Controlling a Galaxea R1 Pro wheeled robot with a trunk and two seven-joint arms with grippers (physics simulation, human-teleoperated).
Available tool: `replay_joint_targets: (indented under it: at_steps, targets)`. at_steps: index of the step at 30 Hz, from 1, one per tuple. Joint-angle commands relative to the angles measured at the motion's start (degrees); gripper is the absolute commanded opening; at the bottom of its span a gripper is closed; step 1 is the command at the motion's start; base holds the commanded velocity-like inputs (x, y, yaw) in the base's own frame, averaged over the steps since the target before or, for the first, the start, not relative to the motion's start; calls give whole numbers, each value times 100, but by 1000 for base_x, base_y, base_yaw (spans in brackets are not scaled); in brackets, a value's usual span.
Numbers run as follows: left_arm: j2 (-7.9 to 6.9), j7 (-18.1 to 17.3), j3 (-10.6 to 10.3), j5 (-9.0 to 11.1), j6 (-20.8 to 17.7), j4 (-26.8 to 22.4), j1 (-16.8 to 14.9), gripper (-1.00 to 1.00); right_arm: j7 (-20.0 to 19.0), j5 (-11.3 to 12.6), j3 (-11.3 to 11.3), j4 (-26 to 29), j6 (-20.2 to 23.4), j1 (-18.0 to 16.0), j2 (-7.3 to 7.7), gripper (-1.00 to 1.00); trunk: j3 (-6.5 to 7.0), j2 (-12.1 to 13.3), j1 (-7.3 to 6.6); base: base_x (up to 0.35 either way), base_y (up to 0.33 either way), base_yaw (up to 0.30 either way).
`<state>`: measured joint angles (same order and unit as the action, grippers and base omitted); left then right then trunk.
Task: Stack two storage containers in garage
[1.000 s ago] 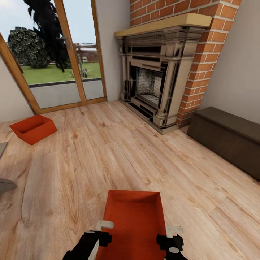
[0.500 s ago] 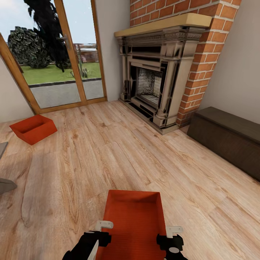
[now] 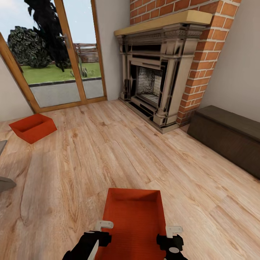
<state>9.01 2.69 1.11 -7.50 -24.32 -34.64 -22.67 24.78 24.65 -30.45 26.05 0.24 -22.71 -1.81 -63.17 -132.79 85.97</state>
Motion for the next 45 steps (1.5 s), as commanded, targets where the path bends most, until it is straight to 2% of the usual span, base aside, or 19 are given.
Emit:
replay_joint_targets:
  at_steps: [1,13,21,28,45]
  targets:
    - [4,-5,12,-56,-29,-10,-1,100,44,49,-48,5,3,-5,5,100,-5,-2,-1,0,0,0]
    - [10,-4,12,-57,-29,-15,-1,100,36,49,-48,5,3,-5,5,100,-202,-443,241,0,0,0]
    - [6,11,12,-50,-29,-39,-1,100,24,51,-48,-1,3,-5,7,100,-202,-443,241,0,0,0]
    - [5,10,12,-49,-29,-39,-1,100,6,53,-48,-4,3,-5,14,100,-328,-724,394,0,0,0]
    - [4,4,12,-49,-29,-52,-1,100,-17,54,-48,-1,3,-5,14,100,-328,-724,394,0,0,0]
